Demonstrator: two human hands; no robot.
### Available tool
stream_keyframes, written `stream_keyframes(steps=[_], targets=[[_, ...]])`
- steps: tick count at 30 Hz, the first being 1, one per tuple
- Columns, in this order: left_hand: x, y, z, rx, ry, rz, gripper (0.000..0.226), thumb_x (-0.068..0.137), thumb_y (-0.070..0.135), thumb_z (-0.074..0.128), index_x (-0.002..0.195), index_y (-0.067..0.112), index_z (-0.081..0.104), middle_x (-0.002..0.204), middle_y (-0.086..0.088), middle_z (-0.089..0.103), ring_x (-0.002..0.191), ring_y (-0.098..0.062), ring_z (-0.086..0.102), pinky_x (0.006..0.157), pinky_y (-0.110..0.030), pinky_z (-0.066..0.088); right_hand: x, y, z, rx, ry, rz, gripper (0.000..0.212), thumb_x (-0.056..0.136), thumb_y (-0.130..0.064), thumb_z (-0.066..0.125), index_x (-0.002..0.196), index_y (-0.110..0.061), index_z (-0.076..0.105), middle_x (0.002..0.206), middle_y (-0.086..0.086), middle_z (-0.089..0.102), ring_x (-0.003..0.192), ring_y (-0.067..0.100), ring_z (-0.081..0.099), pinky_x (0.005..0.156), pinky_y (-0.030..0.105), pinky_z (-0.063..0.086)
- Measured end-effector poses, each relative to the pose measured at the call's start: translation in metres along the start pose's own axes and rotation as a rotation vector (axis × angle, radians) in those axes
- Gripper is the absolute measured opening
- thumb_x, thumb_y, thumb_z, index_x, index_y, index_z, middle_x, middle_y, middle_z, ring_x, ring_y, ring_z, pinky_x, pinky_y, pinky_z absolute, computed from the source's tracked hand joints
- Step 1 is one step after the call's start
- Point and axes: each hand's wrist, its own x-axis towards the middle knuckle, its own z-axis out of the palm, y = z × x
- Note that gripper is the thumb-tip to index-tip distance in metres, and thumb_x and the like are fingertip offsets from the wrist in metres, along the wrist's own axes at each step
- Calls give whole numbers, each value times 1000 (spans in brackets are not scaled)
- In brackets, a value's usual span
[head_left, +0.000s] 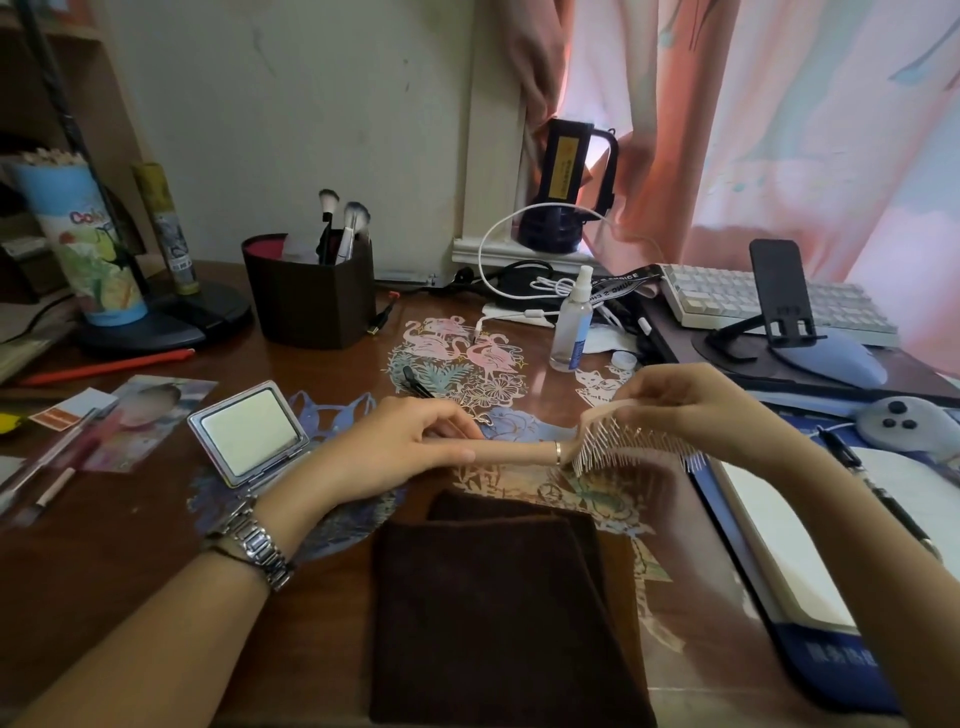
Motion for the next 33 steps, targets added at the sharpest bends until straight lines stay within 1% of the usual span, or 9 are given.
stream_keyframes(steps=[5,8,12,16,19,22,25,31,33], targets=[[0,-1,1,43,16,8,17,89,31,65,106,31,66,100,15,68,93,8,60,74,-5,42,-5,8,8,-63,228,-195,22,74,-37,74,88,-22,70,87,-3,68,86,17,66,77,32,55],[0,-2,2,59,11,9,17,89,29,64,106,32,66,102,15,68,95,6,59,75,-9,42,-14,15,11,-75,226,-274,37,69,-47,73,94,-20,70,94,-1,65,92,16,64,80,24,52],[1,-3,2,42,13,2,17,91,28,63,106,31,66,101,14,68,95,4,61,78,-12,43,-22,28,10,-79,229,-279,50,67,-46,74,110,-22,67,106,-5,67,102,8,64,88,19,50],[1,-2,2,-1,76,2,17,90,30,63,107,32,67,98,16,69,94,4,61,79,-16,45,-19,31,10,-39,288,-218,40,72,-33,78,108,-20,68,105,-7,70,102,6,65,89,23,52],[0,1,-1,-12,116,-10,23,83,32,72,105,35,66,99,21,67,93,7,60,77,-14,46,-15,25,6,10,325,-165,31,72,-24,78,102,-21,70,97,-4,71,90,11,68,80,32,55],[-2,0,-3,24,108,-20,32,73,31,80,100,37,65,97,19,66,89,4,60,74,-16,48,-10,24,3,34,311,-84,30,68,-32,77,96,-21,71,91,2,71,80,16,69,73,35,57],[-2,-3,-2,63,118,-33,29,74,30,80,99,36,66,91,17,65,80,3,58,66,-14,41,-8,27,4,28,234,47,36,65,-41,75,94,-22,71,94,2,71,83,19,69,75,39,58],[0,-6,1,164,109,-7,25,80,32,74,104,34,67,96,18,62,88,1,55,67,-16,35,-5,34,11,-79,229,129,29,76,-44,69,98,-26,69,96,-4,69,89,16,66,81,40,56],[2,-8,3,196,106,-5,25,83,32,71,108,32,66,99,15,59,92,-3,53,70,-16,35,-4,32,11,-140,216,117,30,78,-45,67,100,-25,68,100,-8,67,94,11,63,83,36,53]])
